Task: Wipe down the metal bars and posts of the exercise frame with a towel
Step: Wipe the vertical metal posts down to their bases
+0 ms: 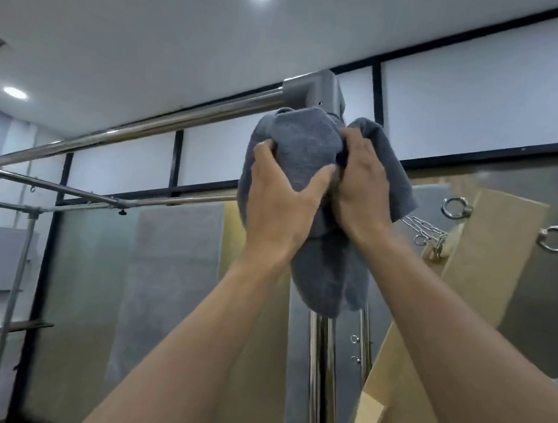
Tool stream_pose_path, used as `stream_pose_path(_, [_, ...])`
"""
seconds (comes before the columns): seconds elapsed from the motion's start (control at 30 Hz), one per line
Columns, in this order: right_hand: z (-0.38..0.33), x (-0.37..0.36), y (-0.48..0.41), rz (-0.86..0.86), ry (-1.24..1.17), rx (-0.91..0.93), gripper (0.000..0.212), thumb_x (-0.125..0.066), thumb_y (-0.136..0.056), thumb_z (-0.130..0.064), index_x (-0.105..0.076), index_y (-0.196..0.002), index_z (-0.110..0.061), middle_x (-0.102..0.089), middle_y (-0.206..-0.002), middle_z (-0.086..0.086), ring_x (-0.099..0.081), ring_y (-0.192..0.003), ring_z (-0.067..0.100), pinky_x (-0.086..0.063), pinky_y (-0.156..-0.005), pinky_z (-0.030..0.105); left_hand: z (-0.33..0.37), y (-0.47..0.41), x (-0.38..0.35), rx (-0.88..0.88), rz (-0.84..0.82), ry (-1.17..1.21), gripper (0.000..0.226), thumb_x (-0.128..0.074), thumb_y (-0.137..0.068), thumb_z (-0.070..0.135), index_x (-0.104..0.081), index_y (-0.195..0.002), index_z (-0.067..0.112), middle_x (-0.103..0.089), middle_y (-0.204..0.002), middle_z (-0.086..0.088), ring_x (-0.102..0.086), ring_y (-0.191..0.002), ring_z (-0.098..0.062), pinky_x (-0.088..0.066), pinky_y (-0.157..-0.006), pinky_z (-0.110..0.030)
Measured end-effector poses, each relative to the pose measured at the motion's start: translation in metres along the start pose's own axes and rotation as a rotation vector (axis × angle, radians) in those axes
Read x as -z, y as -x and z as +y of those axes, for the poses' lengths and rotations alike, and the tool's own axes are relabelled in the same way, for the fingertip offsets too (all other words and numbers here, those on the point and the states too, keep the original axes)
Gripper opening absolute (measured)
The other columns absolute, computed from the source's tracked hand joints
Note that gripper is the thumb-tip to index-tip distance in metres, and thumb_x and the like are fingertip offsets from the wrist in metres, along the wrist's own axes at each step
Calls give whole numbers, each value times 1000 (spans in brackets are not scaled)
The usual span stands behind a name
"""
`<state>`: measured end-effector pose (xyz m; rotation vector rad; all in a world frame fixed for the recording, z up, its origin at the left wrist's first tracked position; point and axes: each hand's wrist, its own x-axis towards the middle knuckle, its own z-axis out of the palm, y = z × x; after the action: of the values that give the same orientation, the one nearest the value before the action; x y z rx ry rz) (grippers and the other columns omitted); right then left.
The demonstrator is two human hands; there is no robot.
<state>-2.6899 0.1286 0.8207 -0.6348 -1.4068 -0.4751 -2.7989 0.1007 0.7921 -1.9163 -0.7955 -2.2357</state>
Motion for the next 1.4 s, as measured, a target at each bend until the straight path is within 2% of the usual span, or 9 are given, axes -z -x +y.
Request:
stream_pose_path(0.07, [-5, -9, 2, -32, 35, 32, 42, -53, -90, -13, -49, -131, -22, -53, -122, 3, -55, -108, 22, -45, -88, 38, -11, -15, 2, 3, 9, -123, 63, -67, -87, 33, -33, -137, 15, -52, -126, 0, -53, -111, -16, -40, -85, -14])
stream_pose_path(0.23, [9, -16, 11, -51, 117, -71, 52, -64, -87, -41, -44, -133, -28, -47, -130, 0, -52, -117, 23, -46, -94, 40, -43, -37, 14, 88, 11, -365, 76, -61, -91, 38, -20, -150, 13, -38, -138, -15, -43, -124, -37, -39, -97, -44])
stream_pose_path(0.37, [9, -15, -3, -33, 137, -144, 25, -57, -89, -24, -55, -114, -19, -62, -116, 5, -56, -109, 27, -43, -90, 36, -39, -40, 3, -227, -24, -429, 68, -60, -91, 44, -33, -146, 16, -43, -138, -10, -46, -120, -32, -39, -97, -39])
stream_pose_path(0.57, [-3, 9, -16, 170, 91, -198, 15, -54, -92, -15, -58, -106, -21, -66, -104, 1, -60, -101, 23, -44, -85, 32, -19, -53, -5, -231, 6, -250, 32, -57, -96, 39, -55, -121, 20, -61, -112, -4, -56, -99, -20, -33, -78, -24])
stream_pose_path(0.7, [-3, -11, 7, 174, -4, -42, 39, -56, -95, -29, -47, -131, -18, -55, -126, 6, -51, -117, 17, -32, -90, 15, -3, -57, -22, -153, 198, -81, 34, -64, -90, 26, -43, -115, 15, -44, -110, 1, -42, -80, -12, -28, -70, -20])
stream_pose_path(0.83, [21, -29, 9, 43, 43, -8, 53, -60, -94, -31, -41, -142, -18, -45, -132, 11, -42, -126, 23, -31, -106, 26, -21, -74, -27, 17, 193, -71, 31, -65, -90, 30, -41, -104, 15, -51, -104, -3, -42, -72, -7, -32, -64, -18])
stream_pose_path(1.0, [17, -32, -16, 66, 118, 1, 40, -53, -96, -37, -46, -134, -26, -46, -130, 6, -44, -120, 29, -42, -97, 43, -48, -71, -22, -259, 86, -359, 27, -37, -99, 17, -45, -123, 6, -50, -118, -18, -47, -102, -37, -43, -84, -48])
stream_pose_path(1.17, [11, -40, -44, 50, 183, -128, 38, -47, -96, -43, -37, -129, -28, -42, -135, 6, -45, -119, 35, -38, -86, 42, -62, -54, -22, -592, 145, -679, 39, -51, -95, 23, -50, -132, 11, -44, -138, -19, -47, -116, -36, -45, -87, -45])
stream_pose_path(1.4, [34, -43, -23, 102, -62, 6, 48, -54, -94, -37, -42, -138, -22, -47, -135, 7, -46, -122, 21, -39, -105, 40, -59, -58, -20, -502, -95, -941, 65, -27, -94, 44, -34, -146, 6, -24, -157, -23, -24, -144, -37, -27, -106, -51])
